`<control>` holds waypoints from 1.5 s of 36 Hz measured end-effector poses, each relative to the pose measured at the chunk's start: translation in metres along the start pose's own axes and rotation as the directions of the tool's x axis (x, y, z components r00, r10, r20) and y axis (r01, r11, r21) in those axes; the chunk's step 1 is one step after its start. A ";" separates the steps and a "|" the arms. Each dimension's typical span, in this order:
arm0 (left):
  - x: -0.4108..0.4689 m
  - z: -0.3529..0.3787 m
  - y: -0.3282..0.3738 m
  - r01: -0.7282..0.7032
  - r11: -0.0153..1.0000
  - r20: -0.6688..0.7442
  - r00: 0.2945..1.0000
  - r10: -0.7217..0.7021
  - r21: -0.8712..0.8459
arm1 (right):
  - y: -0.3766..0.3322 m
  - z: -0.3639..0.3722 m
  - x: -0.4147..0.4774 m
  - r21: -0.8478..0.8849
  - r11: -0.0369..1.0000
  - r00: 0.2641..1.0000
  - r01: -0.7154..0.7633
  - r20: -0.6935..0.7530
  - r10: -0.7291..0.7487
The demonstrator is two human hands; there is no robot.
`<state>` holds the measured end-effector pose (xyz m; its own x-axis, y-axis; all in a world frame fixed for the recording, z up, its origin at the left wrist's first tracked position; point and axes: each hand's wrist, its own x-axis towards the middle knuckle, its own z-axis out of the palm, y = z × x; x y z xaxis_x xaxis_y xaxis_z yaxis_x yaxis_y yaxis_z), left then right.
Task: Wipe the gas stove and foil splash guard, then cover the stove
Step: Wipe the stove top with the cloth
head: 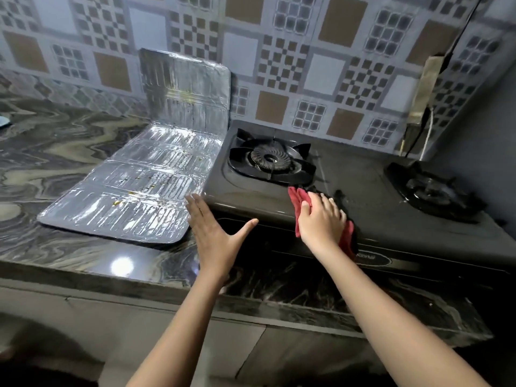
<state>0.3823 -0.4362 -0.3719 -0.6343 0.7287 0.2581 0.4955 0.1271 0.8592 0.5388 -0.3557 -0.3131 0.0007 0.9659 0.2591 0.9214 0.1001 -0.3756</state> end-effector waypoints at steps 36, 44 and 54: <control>0.002 -0.012 -0.063 0.174 0.845 0.232 0.971 -0.060 -0.507 | -0.108 0.036 0.006 0.090 0.654 0.597 0.751 0.332 -0.731; 0.002 -0.014 -0.065 0.178 0.871 0.244 0.967 -0.069 -0.458 | -0.083 0.029 0.005 0.058 0.510 0.471 0.858 0.304 -0.828; 0.002 -0.020 -0.057 0.197 0.872 0.247 0.965 -0.091 -0.448 | -0.035 0.011 0.005 0.049 0.547 0.521 0.836 0.243 -0.818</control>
<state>0.3412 -0.4554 -0.4121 -0.5106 0.8576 0.0616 0.0414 -0.0470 0.9980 0.5019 -0.3516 -0.3086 -0.8478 0.4797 0.2262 0.4857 0.8735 -0.0322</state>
